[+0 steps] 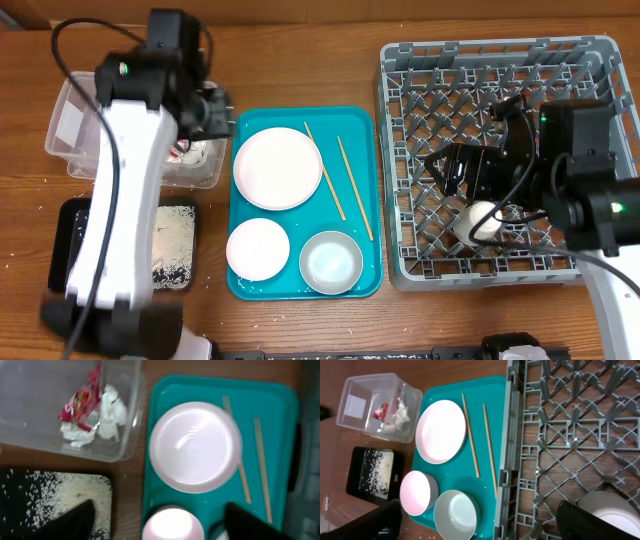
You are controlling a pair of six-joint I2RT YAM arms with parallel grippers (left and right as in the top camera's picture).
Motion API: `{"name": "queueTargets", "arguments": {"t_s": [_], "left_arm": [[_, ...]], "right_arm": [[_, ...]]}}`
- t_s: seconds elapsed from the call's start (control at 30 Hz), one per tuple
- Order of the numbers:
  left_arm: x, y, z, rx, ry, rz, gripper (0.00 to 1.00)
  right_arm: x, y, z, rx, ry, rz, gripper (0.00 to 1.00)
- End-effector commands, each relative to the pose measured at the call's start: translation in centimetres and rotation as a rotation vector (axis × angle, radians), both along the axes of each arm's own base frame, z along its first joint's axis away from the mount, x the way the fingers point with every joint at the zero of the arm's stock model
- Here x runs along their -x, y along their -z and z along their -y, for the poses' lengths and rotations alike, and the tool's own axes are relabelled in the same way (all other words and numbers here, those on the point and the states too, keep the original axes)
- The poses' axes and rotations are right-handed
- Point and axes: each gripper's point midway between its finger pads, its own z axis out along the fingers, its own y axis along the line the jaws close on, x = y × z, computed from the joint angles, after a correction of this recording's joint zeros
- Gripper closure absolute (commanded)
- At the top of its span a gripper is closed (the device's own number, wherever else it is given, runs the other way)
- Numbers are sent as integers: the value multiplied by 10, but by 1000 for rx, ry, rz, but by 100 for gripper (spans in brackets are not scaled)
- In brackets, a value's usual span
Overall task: Sort waste into correct bins and load items into the dishwasher
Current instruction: 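Pick the red wrapper from the plate and drop it in the clear bin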
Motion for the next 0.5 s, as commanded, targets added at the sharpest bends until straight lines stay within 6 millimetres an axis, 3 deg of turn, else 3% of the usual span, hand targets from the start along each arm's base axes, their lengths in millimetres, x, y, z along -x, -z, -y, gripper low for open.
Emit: {"name": "queueTargets", "arguments": {"t_s": [0.0, 0.1, 0.27, 0.37, 0.47], "left_arm": [[32, -62, 14, 16, 68, 179, 0], [61, -91, 13, 37, 84, 261, 0], [86, -113, 24, 136, 129, 325, 0], [93, -118, 24, 140, 134, 342, 0], [106, -105, 9, 68, 106, 271, 0]], "right_arm": [[-6, -2, 0, 13, 3, 10, 0], [-8, 2, 0, 15, 3, -2, 0], [-10, 5, 0, 16, 3, -13, 0], [-11, 6, 0, 16, 3, -19, 0], [-11, 7, 0, 17, 3, -24, 0]]}}
